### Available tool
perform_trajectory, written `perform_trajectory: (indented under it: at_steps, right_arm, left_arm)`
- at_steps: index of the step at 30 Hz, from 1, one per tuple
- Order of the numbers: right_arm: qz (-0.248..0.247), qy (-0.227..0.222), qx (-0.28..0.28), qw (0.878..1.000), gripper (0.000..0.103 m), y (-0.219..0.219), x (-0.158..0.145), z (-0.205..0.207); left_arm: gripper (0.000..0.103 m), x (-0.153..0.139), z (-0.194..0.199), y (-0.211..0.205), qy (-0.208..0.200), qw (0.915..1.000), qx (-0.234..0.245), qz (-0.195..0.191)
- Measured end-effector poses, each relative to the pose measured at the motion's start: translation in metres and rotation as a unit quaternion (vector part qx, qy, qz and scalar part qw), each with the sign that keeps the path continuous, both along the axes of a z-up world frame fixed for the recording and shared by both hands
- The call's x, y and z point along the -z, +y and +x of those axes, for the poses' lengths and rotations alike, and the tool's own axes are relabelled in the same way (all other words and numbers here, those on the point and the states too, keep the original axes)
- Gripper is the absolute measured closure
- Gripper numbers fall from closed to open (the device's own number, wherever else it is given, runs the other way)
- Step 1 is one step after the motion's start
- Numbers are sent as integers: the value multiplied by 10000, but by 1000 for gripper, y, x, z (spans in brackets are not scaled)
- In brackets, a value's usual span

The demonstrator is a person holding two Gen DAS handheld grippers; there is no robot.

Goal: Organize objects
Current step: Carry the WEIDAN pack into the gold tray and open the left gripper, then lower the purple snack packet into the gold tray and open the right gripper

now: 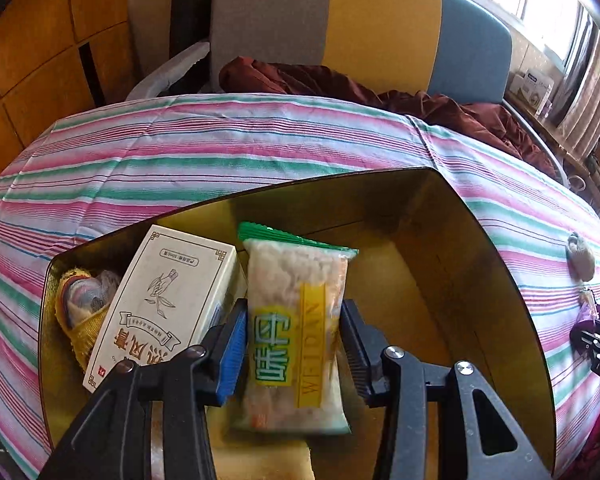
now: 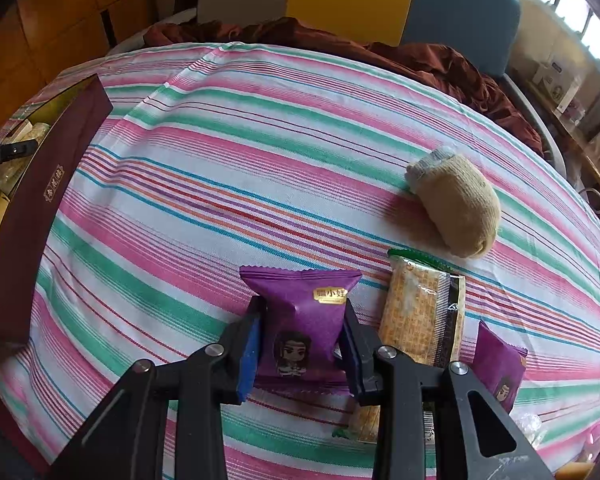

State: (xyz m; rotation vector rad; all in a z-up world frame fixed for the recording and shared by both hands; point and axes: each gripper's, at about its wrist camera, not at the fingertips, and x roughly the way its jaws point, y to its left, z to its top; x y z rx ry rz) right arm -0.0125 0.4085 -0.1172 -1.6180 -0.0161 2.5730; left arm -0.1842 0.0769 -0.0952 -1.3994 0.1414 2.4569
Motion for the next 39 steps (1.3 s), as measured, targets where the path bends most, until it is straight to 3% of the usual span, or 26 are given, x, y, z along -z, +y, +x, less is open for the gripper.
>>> perform_trajectory:
  at_steps: [6,15,25,32,39]
  right_arm:
    - [9,2,-4,10000,67,0,0,0]
    - [88,13,-17,10000,67,-1,0,-1]
    - [198,62,0,9998,67,-3,0,-1]
    - [154,6,230,9996,68,-6,-6,-4]
    - [-113,467,103,9988,69,-39,-42,-10]
  left_arm:
    - [57,-6,8,-8,-9,9998,-153,94]
    - [57,-41,53,-19,634,9974,-310,135]
    - [57,-72,109,-19,1221,9922,-141,230]
    - [57,-78,125,-24,1299,9911,-114,268]
    - [57,-75,131,-35,1251,9914,-173,350]
